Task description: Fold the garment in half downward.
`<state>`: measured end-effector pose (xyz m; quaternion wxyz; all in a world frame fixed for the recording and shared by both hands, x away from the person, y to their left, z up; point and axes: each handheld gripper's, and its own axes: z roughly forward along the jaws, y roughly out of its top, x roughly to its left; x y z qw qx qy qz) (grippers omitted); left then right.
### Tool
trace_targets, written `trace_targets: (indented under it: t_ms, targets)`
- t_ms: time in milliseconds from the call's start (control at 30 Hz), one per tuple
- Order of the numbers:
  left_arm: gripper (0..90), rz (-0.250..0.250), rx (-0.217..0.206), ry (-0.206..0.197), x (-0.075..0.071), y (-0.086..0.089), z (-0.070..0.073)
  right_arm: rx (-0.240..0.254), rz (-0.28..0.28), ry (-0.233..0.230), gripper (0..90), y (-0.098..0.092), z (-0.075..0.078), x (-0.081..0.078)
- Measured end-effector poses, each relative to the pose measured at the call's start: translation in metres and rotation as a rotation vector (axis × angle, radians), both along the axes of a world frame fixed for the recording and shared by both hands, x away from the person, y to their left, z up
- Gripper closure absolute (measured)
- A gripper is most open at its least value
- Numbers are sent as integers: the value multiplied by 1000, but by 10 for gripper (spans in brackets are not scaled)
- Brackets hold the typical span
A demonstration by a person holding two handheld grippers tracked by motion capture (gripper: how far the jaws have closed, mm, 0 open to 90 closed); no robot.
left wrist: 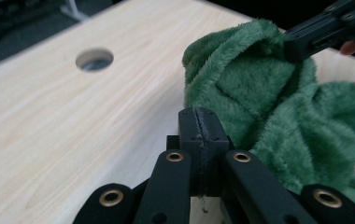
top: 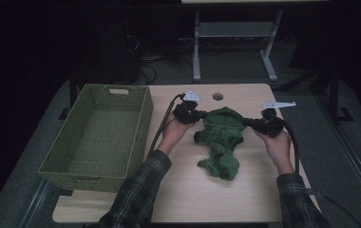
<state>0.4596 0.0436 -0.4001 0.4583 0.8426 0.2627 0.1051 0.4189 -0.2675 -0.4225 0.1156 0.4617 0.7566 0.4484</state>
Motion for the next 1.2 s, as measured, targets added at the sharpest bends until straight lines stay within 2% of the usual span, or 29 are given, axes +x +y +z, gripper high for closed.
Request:
trace_targets:
  t_ms: [200, 300, 333, 433, 500, 567, 700, 767, 833, 900, 1000, 1033, 1067, 1133, 1200]
  targets:
    - [900, -25, -53, -56, -29, 8, 13, 37, 28, -65, 877, -3, 14, -17]
    - [900, -42, -58, -85, -46, 10, 17, 54, 47, -85, 877, -3, 15, -29]
    - [900, -51, -60, -94, -51, 11, 17, 56, 50, -75, 877, -2, 16, -32]
    - [900, -65, -61, -108, -64, 15, 17, 64, 58, -121, 877, -3, 17, -44]
    - [900, -77, -61, -114, -71, 18, 16, 70, 69, -110, 877, -4, 17, -50]
    - [900, -87, -74, -113, -79, 20, 14, 79, 71, -135, 877, -5, 17, -57]
    - [900, -109, -71, -126, -91, 24, 9, 95, 90, -125, 877, -5, 15, -69]
    - [900, -113, -84, -133, -95, 27, 7, 100, 98, -144, 877, -4, 13, -76]
    - [900, -124, -104, -129, -98, 30, 5, 98, 112, -122, 876, -3, 11, -80]
    - [900, -129, -109, -133, -101, 31, 4, 117, 119, -148, 877, -3, 8, -87]
    - [900, -148, -113, -145, -109, 35, -1, 125, 132, -129, 874, -4, 6, -93]
    - [900, -148, -113, -143, -111, 35, -3, 138, 137, -152, 874, -4, 4, -97]
    - [900, -152, -110, -140, -112, 36, -4, 138, 136, -159, 874, -4, 3, -99]
    - [900, -158, -109, -134, -117, 37, -8, 124, 147, -140, 874, -3, 2, -104]
    - [900, -163, -109, -126, -122, 38, -12, 113, 160, -157, 874, -1, 0, -111]
